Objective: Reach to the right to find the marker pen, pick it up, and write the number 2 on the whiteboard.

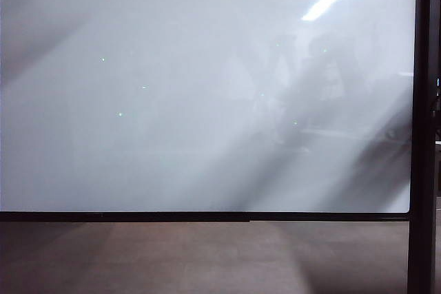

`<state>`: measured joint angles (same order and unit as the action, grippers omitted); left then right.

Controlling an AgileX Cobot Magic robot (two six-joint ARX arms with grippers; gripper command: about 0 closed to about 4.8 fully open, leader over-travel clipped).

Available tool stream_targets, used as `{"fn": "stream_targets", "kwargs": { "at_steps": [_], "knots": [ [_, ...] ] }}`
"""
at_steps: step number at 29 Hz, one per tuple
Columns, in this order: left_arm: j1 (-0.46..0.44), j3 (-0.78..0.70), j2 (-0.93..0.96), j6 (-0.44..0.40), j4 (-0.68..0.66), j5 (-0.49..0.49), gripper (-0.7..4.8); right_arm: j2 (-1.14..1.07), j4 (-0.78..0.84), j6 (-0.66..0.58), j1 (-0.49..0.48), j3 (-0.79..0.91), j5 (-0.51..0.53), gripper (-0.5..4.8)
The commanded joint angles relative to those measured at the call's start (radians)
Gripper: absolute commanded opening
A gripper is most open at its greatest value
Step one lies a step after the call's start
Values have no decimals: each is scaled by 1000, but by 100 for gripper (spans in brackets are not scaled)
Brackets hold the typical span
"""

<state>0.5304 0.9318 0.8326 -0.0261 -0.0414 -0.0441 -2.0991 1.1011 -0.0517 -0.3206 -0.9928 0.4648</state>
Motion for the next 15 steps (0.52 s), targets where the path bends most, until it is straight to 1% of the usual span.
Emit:
{"fn": "stream_targets", "kwargs": {
  "at_steps": [1, 4, 15],
  "knots": [
    [-2, 3, -1, 0, 12, -1, -5, 5, 18, 0, 0, -8, -3, 143],
    [-2, 3, -1, 0, 12, -1, -5, 5, 18, 0, 1, -8, -41, 143],
    [-2, 3, -1, 0, 13, -1, -5, 5, 10, 0, 6, -8, -37, 143]
  ]
}}
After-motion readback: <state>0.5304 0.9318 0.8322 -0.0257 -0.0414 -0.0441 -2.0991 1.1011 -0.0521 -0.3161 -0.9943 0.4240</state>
